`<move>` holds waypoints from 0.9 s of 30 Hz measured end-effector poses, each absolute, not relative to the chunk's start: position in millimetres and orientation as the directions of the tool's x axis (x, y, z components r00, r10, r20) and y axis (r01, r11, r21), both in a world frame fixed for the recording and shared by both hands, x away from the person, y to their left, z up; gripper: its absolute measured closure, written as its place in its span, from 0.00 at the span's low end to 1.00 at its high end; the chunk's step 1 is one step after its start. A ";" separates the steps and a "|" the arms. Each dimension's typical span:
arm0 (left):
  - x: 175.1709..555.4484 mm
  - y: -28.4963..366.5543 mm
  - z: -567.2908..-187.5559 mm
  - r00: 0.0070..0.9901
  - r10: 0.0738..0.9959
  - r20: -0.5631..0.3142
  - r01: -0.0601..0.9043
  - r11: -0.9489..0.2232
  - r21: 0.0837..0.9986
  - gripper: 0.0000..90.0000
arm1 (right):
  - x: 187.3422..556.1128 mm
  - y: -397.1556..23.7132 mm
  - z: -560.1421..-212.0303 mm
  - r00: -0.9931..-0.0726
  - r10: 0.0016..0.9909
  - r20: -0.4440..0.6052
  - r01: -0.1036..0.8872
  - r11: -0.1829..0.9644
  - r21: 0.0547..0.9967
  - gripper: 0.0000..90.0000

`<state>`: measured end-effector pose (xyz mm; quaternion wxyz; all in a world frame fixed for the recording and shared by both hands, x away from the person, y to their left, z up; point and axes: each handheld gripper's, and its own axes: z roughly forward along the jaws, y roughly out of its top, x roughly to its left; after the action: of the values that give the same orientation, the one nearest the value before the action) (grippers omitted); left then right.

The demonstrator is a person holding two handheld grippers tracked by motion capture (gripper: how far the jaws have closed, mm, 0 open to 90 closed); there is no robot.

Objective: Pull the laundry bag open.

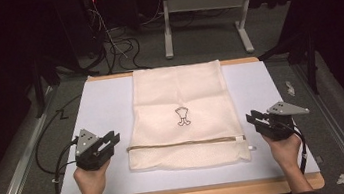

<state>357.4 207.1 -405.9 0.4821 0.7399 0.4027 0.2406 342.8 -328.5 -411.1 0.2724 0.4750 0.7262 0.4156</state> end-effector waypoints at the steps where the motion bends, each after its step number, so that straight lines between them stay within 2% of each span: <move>1: 357.4 209.4 -405.8 0.552 0.833 -0.037 0.363 -0.200 0.910 0.80 | 342.0 -330.5 -410.4 -0.394 0.919 0.003 0.467 0.197 0.862 0.79; 18: 358.7 235.3 -406.4 0.489 0.869 -0.079 0.367 -0.123 0.922 0.76 | 337.2 -360.7 -405.1 -0.339 0.940 0.024 0.462 0.145 0.875 0.75; 27: 365.8 240.6 -416.5 0.462 0.881 -0.100 0.395 -0.104 0.913 0.74 | 339.5 -377.2 -416.6 -0.289 0.955 0.071 0.486 0.082 0.870 0.73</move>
<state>365.8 240.6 -416.5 0.4905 0.7003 0.4556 0.2478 339.5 -377.2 -416.6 0.2762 0.5283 0.6817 0.4241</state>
